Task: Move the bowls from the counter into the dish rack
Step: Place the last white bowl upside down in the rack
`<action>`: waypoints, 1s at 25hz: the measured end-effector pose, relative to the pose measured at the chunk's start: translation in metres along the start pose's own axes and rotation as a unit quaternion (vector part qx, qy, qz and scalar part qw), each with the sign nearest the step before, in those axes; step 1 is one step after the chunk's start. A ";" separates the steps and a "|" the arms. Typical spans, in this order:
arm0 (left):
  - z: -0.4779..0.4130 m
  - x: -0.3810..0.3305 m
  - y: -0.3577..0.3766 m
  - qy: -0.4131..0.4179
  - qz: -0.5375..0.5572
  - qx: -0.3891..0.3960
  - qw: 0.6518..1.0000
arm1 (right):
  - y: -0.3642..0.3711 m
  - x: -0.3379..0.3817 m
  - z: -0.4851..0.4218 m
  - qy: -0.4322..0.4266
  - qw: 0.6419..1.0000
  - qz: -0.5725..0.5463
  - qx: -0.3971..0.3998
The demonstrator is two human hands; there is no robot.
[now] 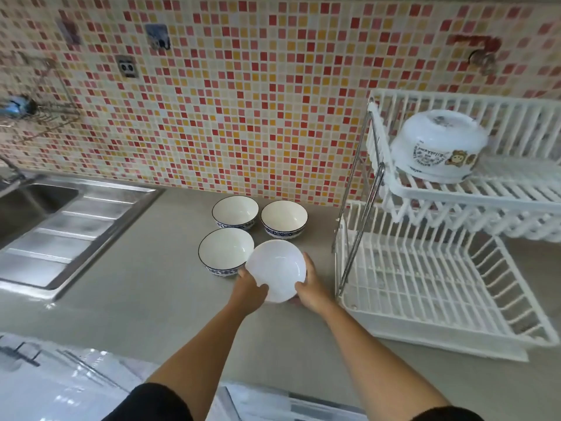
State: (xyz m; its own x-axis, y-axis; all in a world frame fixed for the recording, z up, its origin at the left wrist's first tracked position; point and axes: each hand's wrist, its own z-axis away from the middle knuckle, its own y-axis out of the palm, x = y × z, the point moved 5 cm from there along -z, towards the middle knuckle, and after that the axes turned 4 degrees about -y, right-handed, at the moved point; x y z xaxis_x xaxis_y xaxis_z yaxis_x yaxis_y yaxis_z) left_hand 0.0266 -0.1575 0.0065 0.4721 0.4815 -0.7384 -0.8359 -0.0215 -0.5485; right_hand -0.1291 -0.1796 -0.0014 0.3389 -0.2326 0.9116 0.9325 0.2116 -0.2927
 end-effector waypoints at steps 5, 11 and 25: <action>0.051 -0.019 -0.060 0.109 0.050 -0.072 0.990 | 0.006 0.050 0.064 -0.121 0.983 0.132 -0.045; 0.115 -0.083 -0.117 0.221 0.235 -0.109 0.940 | -0.008 0.150 0.133 -0.299 0.949 0.019 -0.098; 0.227 -0.262 -0.116 0.494 0.147 -0.012 0.857 | -0.203 0.248 0.224 -0.470 0.872 0.032 -0.133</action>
State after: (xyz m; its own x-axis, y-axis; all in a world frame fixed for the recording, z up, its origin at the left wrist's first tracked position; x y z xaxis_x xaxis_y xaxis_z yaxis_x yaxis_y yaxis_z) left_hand -0.0641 -0.0821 0.3524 0.2579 -0.5247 -0.8113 -0.9591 -0.0379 -0.2804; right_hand -0.2625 -0.0679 0.3482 0.2551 0.6792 0.6882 0.9541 -0.0612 -0.2933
